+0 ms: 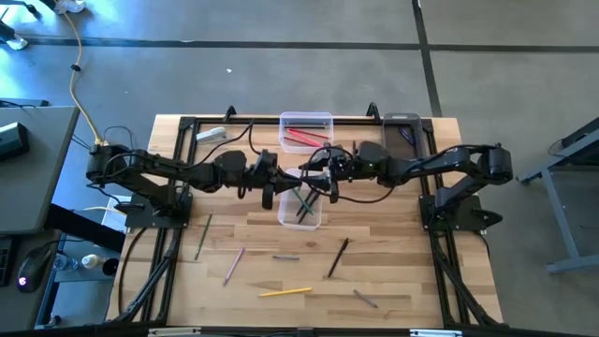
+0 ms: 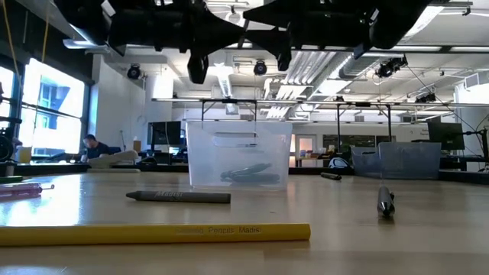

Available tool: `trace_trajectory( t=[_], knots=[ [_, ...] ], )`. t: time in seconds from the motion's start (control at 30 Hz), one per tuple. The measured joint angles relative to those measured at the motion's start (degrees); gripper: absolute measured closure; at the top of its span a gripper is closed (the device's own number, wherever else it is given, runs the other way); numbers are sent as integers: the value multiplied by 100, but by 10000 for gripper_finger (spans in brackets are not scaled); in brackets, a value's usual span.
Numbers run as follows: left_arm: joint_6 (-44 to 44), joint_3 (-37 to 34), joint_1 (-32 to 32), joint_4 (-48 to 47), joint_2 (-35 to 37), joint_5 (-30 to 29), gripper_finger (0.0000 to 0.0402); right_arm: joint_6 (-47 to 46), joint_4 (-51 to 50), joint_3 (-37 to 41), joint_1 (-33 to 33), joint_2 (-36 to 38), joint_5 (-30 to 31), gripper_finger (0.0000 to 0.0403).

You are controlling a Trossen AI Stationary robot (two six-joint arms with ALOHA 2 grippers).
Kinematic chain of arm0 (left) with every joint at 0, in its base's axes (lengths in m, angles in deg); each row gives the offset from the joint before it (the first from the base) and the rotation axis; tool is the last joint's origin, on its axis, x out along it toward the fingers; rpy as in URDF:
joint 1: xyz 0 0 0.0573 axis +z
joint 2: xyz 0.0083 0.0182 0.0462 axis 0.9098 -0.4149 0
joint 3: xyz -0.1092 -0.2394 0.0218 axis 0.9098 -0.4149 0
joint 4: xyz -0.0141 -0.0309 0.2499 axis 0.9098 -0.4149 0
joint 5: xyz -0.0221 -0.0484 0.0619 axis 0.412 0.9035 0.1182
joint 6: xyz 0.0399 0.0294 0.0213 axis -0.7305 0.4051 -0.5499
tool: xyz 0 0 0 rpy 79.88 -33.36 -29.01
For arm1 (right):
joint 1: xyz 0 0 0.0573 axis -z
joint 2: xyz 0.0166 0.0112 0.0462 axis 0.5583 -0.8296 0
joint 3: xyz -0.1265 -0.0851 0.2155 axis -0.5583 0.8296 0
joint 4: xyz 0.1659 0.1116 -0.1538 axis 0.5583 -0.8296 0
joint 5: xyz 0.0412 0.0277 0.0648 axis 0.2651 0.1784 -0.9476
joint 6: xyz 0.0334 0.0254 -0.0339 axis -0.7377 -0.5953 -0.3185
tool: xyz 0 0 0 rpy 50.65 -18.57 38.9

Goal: Sort crayons/erasers/pens/pencils in bins
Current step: Put the gray crayon into the transparent black bin

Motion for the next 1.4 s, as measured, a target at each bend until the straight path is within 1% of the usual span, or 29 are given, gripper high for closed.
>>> trace_trajectory(
  t=[0.17,0.27,0.37,0.6,0.67,0.73,0.87,1.0,1.13,1.23,1.3,1.4],
  knots=[
    [-22,8,-33,-31,0,-5,394,31,32,-108,0,-111,4,223],
    [-22,8,-30,-70,0,-11,394,107,-6,-110,0,-104,0,237],
    [-22,8,-31,-70,0,-5,394,172,-18,-110,0,-101,0,268],
    [-143,8,-13,-149,0,-13,392,391,-52,-110,0,-100,-63,365],
    [-177,8,-15,-170,0,-13,383,399,-54,-110,-3,-100,-101,387],
    [-284,8,-14,-172,0,-11,368,517,-52,-110,-4,-100,-102,394],
    [-513,9,-9,-260,29,11,330,563,-37,-110,4,-100,-177,384],
    [-851,11,119,-742,193,19,293,720,-114,-110,46,4,-182,388],
    [-1202,11,314,-1232,450,-42,266,966,-557,-110,217,323,-190,393],
    [-1435,-42,426,-1407,573,-55,254,1145,-1294,-111,480,749,-84,393],
    [-1547,-96,494,-1474,581,-52,252,1308,-2081,-112,687,1083,266,393],
    [-1739,-227,588,-1563,577,-48,259,1618,-3359,-114,1091,1633,1096,393]
  ],
)
